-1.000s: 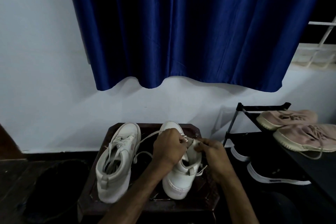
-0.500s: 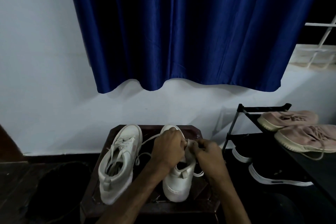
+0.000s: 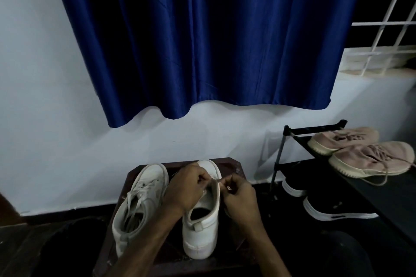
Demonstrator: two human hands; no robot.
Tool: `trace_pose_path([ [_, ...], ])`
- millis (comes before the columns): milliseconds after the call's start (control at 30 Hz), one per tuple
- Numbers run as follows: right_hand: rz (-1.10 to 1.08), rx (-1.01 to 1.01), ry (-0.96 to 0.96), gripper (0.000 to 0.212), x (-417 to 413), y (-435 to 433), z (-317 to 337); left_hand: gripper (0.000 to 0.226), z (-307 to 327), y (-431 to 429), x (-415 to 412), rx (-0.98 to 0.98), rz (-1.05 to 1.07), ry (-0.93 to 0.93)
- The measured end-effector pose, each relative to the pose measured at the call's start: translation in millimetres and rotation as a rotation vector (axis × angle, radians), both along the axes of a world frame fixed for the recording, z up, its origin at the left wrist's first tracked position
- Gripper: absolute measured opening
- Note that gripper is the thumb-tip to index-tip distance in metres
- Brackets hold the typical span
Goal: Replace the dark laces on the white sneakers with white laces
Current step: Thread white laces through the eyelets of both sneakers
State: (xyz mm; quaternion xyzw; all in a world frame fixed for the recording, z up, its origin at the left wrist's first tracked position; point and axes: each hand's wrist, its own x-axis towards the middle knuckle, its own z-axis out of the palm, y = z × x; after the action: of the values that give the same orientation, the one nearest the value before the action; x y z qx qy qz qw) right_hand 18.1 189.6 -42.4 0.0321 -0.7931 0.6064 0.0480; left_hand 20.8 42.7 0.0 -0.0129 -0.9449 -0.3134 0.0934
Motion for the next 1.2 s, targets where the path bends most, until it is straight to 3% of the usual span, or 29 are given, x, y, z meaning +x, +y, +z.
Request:
trace_pose_path([
  [67, -0.008, 0.118, 0.072, 0.008, 2, -2, 2, 0.010, 1, -1, -1, 0.021, -0.001, -0.021],
  [200, -0.048, 0.266, 0.191, 0.011, 11, -10, 3, 0.043, 1, 6, 6, -0.028, 0.071, -0.117],
  [300, -0.018, 0.295, 0.203, 0.009, 12, -9, 1, 0.035, -11, 8, 16, -0.007, 0.092, -0.087],
  [433, 0.056, 0.081, -0.009, 0.008, 11, 6, -2, 0.037, -26, 4, 21, 0.233, 0.128, -0.041],
  [533, 0.149, -0.153, -0.256, 0.014, 10, 24, 0, 0.031, -27, 6, 23, 0.265, 0.098, -0.015],
  [600, 0.226, -0.032, -0.257, 0.014, 9, 35, 5, 0.027, -29, 5, 23, 0.267, 0.073, 0.016],
  [700, 0.261, 0.284, -0.074, 0.030, 6, 34, 10, 0.034, -31, 4, 21, 0.207, 0.066, 0.041],
  [767, 0.234, 0.340, 0.093, 0.034, 1, 22, 10, 0.036, -32, 3, 21, 0.187, 0.071, 0.045],
  [867, 0.253, 0.339, 0.296, 0.024, -4, 8, 2, 0.052, -32, 3, 22, 0.187, 0.086, 0.040],
  [967, 0.350, 0.332, 0.189, 0.024, -5, 31, 4, 0.055, -31, 4, 24, 0.173, 0.088, 0.026],
  [1100, 0.652, 0.623, -0.139, 0.025, -4, 86, 15, 0.043, -30, 4, 23, 0.235, 0.092, 0.012],
  [1200, 0.421, 0.710, -0.017, 0.025, -6, 71, 14, 0.042, -29, 6, 25, 0.289, 0.124, 0.054],
])
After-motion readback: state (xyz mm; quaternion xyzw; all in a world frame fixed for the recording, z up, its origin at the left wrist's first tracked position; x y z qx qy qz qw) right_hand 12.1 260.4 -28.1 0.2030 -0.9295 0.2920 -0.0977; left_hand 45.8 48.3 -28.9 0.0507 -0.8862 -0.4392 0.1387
